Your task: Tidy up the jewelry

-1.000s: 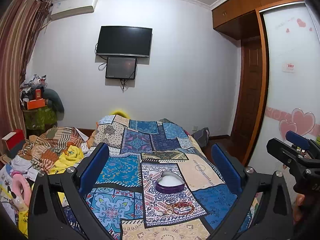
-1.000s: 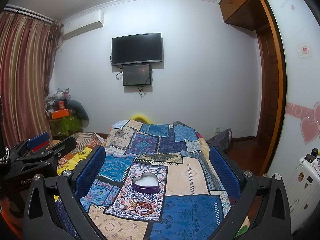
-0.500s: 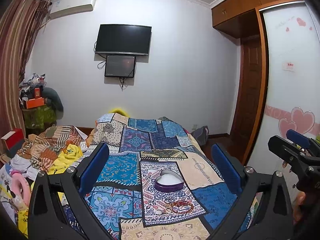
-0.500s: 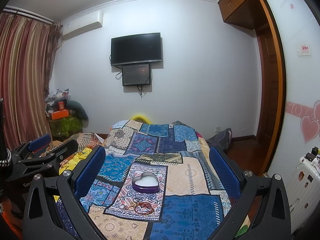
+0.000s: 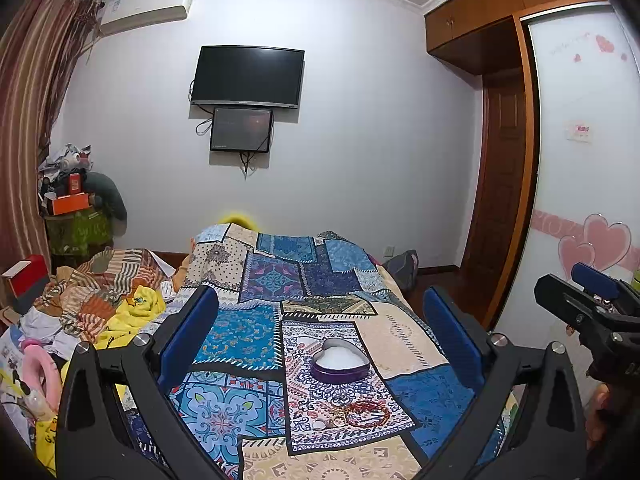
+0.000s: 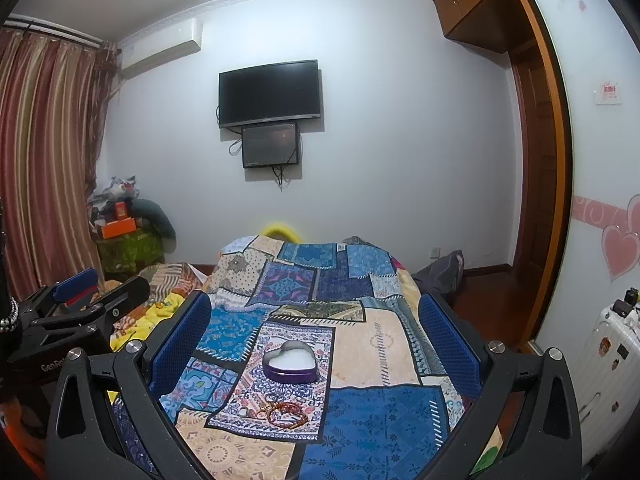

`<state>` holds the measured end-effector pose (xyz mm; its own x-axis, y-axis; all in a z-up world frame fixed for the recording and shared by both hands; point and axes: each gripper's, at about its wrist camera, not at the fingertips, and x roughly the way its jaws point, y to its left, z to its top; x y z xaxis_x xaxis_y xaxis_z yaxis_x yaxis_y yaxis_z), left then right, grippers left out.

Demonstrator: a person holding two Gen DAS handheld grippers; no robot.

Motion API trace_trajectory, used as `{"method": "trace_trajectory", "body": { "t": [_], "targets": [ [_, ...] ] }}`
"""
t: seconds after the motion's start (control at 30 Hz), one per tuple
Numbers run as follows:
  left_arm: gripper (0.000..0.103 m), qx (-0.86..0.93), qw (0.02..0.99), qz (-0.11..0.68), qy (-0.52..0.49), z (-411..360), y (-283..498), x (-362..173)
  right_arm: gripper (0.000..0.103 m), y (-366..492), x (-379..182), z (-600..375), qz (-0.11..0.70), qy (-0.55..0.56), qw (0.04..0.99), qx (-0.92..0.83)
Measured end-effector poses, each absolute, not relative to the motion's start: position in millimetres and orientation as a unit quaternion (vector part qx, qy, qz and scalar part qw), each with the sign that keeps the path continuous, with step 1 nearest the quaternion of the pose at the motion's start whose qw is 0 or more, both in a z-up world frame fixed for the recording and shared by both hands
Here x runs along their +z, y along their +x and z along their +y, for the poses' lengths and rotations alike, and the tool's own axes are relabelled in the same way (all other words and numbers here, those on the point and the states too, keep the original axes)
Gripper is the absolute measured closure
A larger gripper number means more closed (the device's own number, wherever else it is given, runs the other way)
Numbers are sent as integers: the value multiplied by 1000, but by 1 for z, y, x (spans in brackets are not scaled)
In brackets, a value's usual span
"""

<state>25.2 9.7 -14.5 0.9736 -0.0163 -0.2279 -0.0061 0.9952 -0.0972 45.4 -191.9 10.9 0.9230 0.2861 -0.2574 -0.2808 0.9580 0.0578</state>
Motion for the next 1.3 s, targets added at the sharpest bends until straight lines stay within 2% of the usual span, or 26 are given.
{"method": "trace_trajectory", "body": {
  "t": [0.33, 0.6, 0.77, 1.0, 1.1, 1.3],
  "targets": [
    [0, 11, 986, 155, -57, 25, 57, -39, 0, 73, -15, -186, 180, -3, 973, 141],
    [0, 28, 964, 251, -86, 53, 108, -94, 0, 117, -64, -184, 263, -21, 956, 127],
    [13, 32, 947, 309, -78, 54, 132, -131, 0, 136, -93, -185, 318, -27, 939, 129],
    [25, 0, 919, 386, -86, 49, 150, -175, 0, 151, -123, -176, 372, -31, 914, 158],
    [26, -17, 910, 406, -81, 42, 153, -187, 4, 155, -133, -171, 385, -38, 907, 168],
    [26, -58, 894, 435, -85, 26, 157, -206, 18, 164, -152, -167, 417, -37, 887, 195]
  ]
}}
